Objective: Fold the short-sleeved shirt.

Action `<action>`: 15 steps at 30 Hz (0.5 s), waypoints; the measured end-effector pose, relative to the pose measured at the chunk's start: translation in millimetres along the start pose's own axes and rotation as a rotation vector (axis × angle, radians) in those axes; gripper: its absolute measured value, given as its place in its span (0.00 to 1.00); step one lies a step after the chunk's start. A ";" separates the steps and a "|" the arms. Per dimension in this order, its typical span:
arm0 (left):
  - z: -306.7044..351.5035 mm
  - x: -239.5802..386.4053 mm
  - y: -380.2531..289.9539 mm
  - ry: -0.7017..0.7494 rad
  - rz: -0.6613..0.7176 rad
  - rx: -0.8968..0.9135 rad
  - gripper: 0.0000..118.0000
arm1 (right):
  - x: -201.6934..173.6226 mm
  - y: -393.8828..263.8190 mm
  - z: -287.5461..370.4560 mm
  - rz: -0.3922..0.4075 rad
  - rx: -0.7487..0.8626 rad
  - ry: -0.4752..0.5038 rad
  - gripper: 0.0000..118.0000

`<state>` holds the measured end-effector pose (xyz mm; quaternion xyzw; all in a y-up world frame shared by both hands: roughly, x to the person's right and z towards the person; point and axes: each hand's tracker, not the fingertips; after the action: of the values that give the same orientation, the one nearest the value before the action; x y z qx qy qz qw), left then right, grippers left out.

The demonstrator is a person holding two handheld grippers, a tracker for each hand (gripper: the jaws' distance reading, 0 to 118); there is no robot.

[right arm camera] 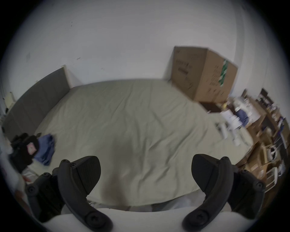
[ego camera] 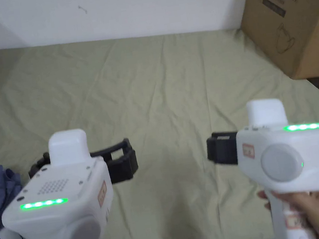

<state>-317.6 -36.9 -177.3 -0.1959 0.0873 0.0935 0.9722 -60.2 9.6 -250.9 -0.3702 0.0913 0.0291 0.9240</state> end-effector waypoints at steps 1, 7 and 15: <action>0.4 0.9 -7.8 0.001 -0.003 -0.019 1.00 | -3.4 -11.4 -3.9 -0.030 -0.035 0.019 0.98; -3.1 -2.5 -38.7 0.064 -0.043 -0.113 1.00 | -21.4 -66.7 -24.7 -0.108 -0.134 0.078 0.98; -10.4 -21.5 -54.6 0.111 -0.009 -0.182 1.00 | -19.3 -62.5 -34.9 -0.142 -0.069 -0.085 0.98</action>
<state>-328.0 -93.6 -162.3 -0.2888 0.1314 0.0854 0.9445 -76.7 -59.5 -229.6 -0.4058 0.0247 -0.0176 0.9135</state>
